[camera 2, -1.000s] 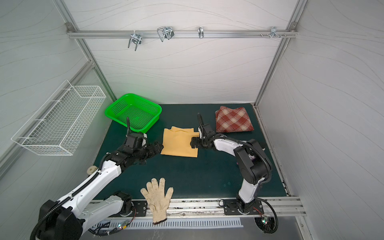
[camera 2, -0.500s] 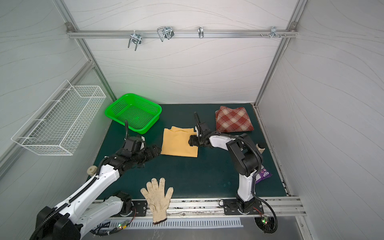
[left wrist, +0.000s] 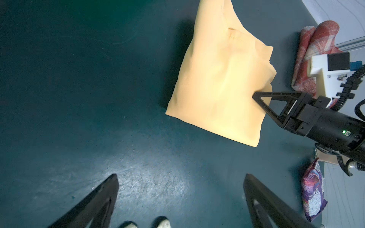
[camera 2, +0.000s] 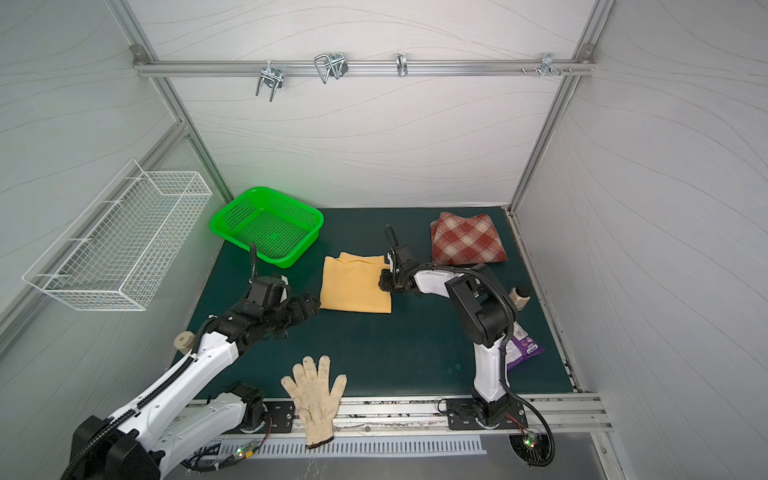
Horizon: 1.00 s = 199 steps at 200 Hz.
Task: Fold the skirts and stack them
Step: 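Grasp the yellow skirt's corner with the right gripper while the left gripper withdraws, then carry the yellow skirt with the right gripper onto the plaid skirt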
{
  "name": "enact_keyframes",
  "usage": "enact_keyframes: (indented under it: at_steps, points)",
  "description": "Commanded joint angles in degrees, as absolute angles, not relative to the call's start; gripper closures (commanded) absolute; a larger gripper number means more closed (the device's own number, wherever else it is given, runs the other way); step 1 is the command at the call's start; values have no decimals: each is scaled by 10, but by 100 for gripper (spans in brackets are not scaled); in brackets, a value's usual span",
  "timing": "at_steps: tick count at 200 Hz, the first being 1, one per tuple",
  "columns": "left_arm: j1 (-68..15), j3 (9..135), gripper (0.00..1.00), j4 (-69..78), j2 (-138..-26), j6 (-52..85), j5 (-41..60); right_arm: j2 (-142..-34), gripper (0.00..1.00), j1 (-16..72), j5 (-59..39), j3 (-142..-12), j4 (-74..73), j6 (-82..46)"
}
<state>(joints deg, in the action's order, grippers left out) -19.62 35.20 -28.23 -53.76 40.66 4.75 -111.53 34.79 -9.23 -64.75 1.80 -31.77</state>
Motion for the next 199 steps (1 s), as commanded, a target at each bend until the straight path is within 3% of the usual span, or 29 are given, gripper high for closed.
enact_keyframes:
  at_steps: [1,42,94,199]
  points:
    - [-199,355,1,-283,-530,397,36,-1147,80,351,-98,-659,72,-317]
    - [-199,353,1,-281,-523,394,38,-1165,100,351,-93,-707,114,-296]
    - [-199,352,1,-270,-516,385,43,-1182,100,350,-64,-787,180,-254]
    - [-199,348,1,-197,-549,384,81,-1220,100,317,145,-1030,409,-80]
